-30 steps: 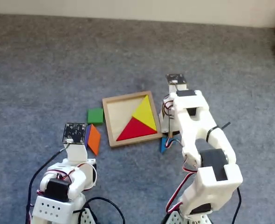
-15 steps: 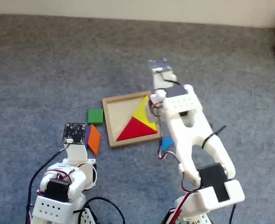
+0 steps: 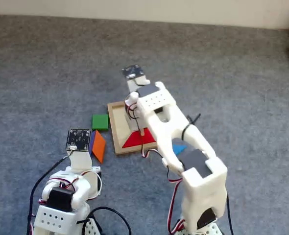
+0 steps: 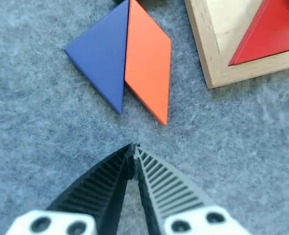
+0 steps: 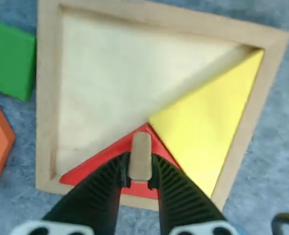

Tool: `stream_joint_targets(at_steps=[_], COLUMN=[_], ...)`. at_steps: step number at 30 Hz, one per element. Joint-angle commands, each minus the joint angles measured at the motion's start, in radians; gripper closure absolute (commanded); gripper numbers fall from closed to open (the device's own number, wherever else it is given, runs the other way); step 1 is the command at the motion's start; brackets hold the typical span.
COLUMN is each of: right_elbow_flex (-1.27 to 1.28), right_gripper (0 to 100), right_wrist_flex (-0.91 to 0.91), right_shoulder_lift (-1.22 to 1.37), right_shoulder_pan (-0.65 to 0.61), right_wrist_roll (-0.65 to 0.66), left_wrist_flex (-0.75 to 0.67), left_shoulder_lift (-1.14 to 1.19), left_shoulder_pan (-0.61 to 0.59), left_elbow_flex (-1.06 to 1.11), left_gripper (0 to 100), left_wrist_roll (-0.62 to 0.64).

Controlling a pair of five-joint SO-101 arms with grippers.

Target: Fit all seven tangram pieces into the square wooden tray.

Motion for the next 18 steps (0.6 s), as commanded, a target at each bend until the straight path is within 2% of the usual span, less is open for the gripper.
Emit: stream_joint_targets(at_steps=[1, 4, 18], right_elbow_flex=[-0.113, -0.15, -0.182], right_gripper=[88.4, 84.6, 84.6], right_wrist_flex=[0.062, 0.096, 0.111], right_shoulder_lift=[-0.004, 0.001, 0.002], right_shoulder_pan=[-0.018, -0.018, -0.094], right_wrist_roll=[-0.012, -0.012, -0.068], left_wrist_flex=[0.005, 0.005, 0.005], left_shoulder_lift=[-0.042, -0.042, -0.042], left_shoulder_pan=[-0.008, -0.008, -0.008], left_elbow_flex=[0.021, 0.021, 0.021], left_gripper=[99, 99, 99], left_wrist_roll=[-0.002, -0.002, -0.002])
